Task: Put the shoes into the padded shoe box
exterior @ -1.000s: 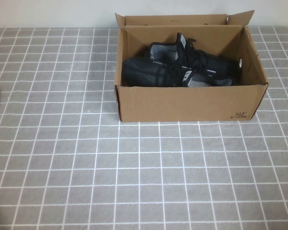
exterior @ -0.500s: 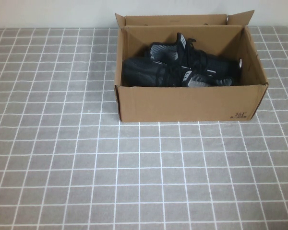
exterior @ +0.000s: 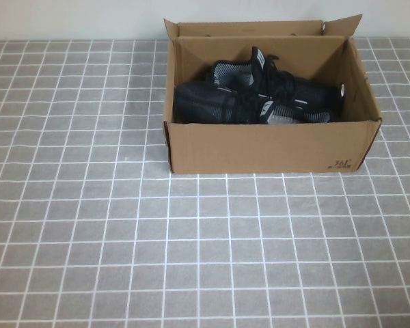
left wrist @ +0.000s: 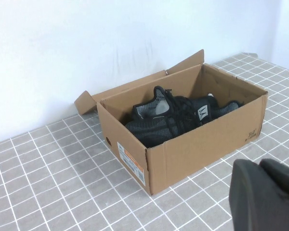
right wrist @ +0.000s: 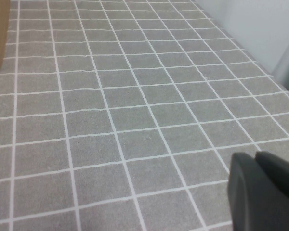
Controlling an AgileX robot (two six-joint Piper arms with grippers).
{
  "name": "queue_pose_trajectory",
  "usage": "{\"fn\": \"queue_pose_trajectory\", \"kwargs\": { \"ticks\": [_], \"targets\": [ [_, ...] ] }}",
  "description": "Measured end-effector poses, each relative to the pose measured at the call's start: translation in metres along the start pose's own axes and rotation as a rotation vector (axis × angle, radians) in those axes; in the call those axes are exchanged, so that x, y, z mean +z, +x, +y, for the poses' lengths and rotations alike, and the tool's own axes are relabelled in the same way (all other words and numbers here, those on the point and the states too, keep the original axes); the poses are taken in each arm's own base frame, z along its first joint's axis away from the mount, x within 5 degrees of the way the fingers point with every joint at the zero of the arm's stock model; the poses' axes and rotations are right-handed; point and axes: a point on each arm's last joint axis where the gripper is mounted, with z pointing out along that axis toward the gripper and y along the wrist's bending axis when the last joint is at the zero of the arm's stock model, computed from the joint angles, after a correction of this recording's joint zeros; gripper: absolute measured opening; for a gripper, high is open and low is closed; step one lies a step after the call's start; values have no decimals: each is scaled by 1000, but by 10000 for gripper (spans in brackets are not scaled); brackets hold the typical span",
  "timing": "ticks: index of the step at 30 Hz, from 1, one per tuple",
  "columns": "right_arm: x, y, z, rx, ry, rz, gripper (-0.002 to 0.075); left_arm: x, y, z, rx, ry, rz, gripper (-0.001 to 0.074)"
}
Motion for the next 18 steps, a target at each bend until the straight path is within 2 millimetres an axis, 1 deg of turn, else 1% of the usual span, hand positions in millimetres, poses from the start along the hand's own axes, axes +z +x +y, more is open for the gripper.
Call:
{"fn": "queue_pose_trajectory", "kwargs": {
  "ticks": [6, 10, 13, 18],
  "targets": [
    [0, 0, 0, 0, 0, 0, -8, 3, 4, 0, 9, -8, 8, -4],
    [0, 0, 0, 0, 0, 0, -8, 15, 20, 1, 16, -26, 74, -4],
    [0, 0, 0, 0, 0, 0, -8, 22, 36, 3, 3, -80, 124, -4],
    [0, 0, 0, 0, 0, 0, -8, 26, 58, 9, -34, -218, 98, -4]
  ]
}}
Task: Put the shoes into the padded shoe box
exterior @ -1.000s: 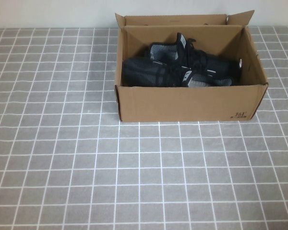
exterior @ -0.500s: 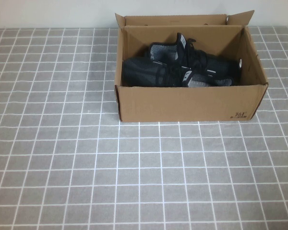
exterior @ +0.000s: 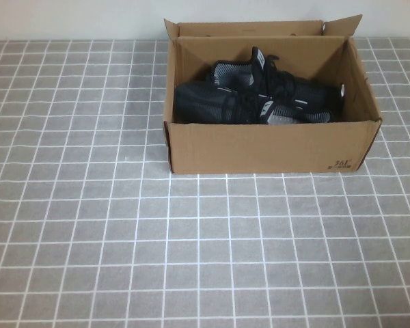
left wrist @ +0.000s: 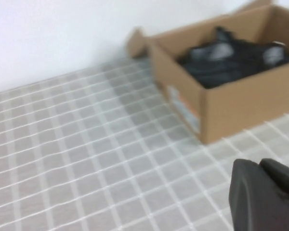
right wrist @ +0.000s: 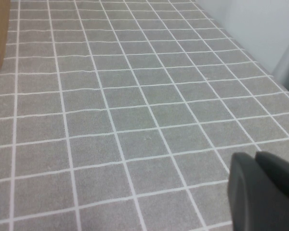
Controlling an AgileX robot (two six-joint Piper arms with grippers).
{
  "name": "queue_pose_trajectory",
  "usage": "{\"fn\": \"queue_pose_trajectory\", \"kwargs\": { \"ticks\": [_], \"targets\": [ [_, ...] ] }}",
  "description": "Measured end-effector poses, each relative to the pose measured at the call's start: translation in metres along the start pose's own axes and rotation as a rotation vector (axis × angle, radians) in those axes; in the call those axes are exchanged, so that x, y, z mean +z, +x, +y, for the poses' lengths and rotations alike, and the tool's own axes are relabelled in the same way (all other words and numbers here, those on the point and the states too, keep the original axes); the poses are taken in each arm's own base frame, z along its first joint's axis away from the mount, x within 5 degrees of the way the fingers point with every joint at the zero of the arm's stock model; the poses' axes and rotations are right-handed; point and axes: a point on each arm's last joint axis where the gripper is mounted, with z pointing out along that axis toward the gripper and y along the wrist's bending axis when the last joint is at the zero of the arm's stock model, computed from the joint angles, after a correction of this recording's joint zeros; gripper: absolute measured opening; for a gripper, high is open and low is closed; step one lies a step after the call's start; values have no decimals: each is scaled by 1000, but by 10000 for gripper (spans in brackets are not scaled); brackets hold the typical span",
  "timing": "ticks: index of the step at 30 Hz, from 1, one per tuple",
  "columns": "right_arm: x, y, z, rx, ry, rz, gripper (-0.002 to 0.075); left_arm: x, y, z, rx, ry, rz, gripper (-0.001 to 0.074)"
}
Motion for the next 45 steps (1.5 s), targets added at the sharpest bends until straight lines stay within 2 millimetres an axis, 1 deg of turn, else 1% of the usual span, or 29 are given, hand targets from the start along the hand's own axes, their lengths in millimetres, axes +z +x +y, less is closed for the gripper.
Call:
{"fn": "queue_pose_trajectory", "kwargs": {
  "ticks": [5, 8, 17, 21, 24, 28, 32, 38, 45],
  "targets": [
    [0, 0, 0, 0, 0, 0, -8, 14, 30, 4, -71, -120, -93, -4],
    [0, 0, 0, 0, 0, 0, -8, 20, 48, 5, -81, -156, -135, -4],
    [0, 0, 0, 0, 0, 0, -8, 24, 90, 1, -93, -170, -232, -4],
    [0, 0, 0, 0, 0, 0, -8, 28, 110, -1, -138, -159, -255, -4],
    [0, 0, 0, 0, 0, 0, -8, 31, 123, -2, -134, -161, -248, -4],
    [0, 0, 0, 0, 0, 0, -8, 37, 137, -2, -102, -171, -210, -4],
    [0, 0, 0, 0, 0, 0, -8, 42, 150, -3, -111, -167, -167, -4],
    [0, 0, 0, 0, 0, 0, -8, 44, 159, -4, -144, -153, -92, -4],
    [0, 0, 0, 0, 0, 0, -8, 44, 167, -5, -125, -153, 2, -4]
  ]
}}
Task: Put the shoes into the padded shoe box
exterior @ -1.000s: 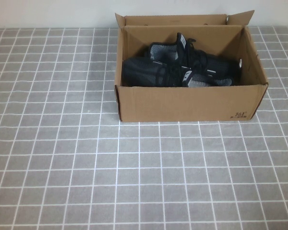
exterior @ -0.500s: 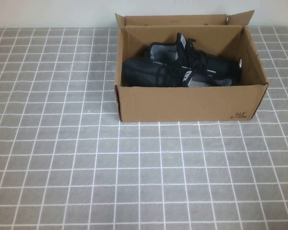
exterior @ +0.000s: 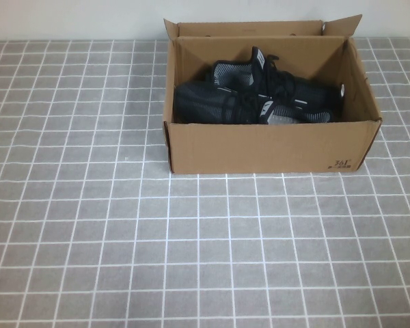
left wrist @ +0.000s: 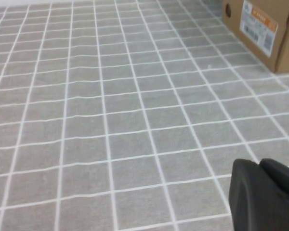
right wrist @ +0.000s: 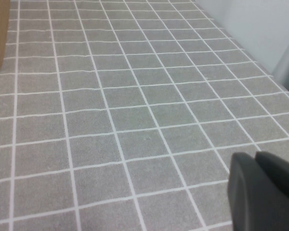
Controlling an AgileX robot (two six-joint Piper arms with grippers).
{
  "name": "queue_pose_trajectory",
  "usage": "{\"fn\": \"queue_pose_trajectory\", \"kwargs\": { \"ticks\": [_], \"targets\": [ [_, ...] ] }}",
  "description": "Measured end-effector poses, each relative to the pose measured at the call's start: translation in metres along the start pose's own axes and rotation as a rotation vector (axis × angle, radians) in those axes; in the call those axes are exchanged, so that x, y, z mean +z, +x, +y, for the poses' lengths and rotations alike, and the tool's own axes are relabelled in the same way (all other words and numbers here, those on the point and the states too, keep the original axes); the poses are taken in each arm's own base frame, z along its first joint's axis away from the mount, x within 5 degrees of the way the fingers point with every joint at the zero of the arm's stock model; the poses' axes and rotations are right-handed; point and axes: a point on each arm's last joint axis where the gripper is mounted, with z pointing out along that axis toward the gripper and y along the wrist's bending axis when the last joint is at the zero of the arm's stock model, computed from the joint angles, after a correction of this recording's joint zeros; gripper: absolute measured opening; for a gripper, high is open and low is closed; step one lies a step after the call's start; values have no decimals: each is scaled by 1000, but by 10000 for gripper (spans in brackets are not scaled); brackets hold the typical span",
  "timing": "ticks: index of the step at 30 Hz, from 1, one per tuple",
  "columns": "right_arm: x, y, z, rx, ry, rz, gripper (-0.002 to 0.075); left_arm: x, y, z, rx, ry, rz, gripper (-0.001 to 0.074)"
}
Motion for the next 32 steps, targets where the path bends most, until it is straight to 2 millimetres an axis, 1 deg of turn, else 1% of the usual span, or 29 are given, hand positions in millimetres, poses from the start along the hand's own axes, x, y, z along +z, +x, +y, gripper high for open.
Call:
{"fn": "queue_pose_trajectory", "kwargs": {
  "ticks": [5, 9, 27, 32],
  "targets": [
    [0, 0, 0, 0, 0, 0, -8, 0, 0, 4, 47, -58, 6, -4],
    [0, 0, 0, 0, 0, 0, -8, 0, 0, 6, 43, -101, 7, -4],
    [0, 0, 0, 0, 0, 0, -8, 0, 1, 7, 43, -108, 8, -4],
    [0, 0, 0, 0, 0, 0, -8, 0, 3, 7, 41, -108, 40, -4]
  ]
}}
